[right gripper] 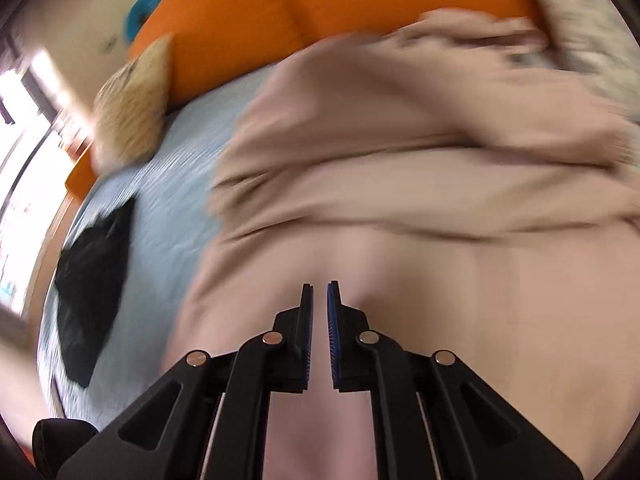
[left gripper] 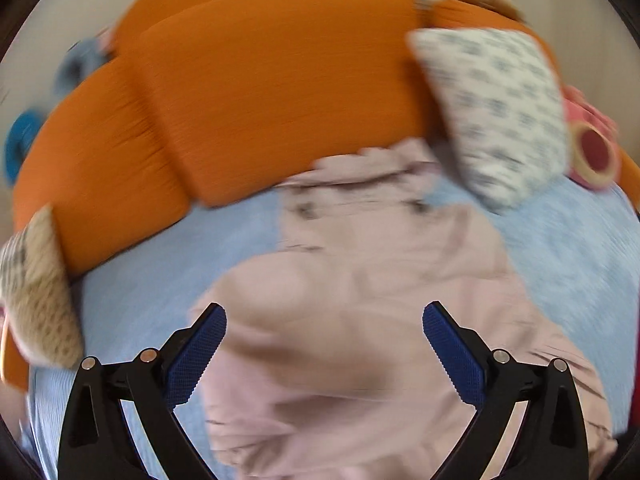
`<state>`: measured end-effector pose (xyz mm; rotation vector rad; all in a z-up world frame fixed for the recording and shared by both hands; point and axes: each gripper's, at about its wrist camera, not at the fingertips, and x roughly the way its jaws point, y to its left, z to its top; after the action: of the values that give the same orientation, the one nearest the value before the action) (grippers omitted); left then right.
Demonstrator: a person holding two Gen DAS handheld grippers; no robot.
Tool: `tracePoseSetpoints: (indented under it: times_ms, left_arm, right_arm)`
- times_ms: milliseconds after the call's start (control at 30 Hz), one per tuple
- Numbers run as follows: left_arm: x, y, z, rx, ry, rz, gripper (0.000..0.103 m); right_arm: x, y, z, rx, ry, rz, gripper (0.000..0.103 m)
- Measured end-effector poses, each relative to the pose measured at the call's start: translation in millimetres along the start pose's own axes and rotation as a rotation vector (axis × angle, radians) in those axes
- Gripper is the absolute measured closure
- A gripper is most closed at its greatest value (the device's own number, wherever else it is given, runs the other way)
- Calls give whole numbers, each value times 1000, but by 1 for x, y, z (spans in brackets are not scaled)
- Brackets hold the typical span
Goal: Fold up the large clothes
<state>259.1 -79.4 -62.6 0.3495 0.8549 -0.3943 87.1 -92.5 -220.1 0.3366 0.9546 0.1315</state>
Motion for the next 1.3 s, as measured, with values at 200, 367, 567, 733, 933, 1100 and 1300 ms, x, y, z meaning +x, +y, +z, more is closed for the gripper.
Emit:
tracePoseSetpoints:
  times_ms: [200, 367, 567, 733, 933, 1100, 1300]
  left_arm:
    - [45, 48, -45, -67, 8, 201, 3]
    - [106, 54, -83, -196, 146, 81, 9]
    - [143, 29, -112, -151, 215, 108, 17]
    - [142, 39, -109, -210, 218, 75, 16]
    - [146, 36, -111, -208, 211, 95, 14]
    - [146, 37, -110, -216, 213, 95, 13]
    - [141, 38, -106, -241, 209, 90, 12]
  right_arm:
    - [-56, -68, 32, 40, -125, -191, 90]
    - [-65, -85, 60, 54, -178, -231, 90]
    - [-70, -91, 94, 10, -260, -264, 23]
    - [-58, -110, 121, -27, -224, -357, 24]
    - [-24, -161, 125, 18, -110, -435, 24]
    - [18, -187, 111, 67, -4, -371, 62]
    - [15, -182, 109, 31, -48, -354, 81]
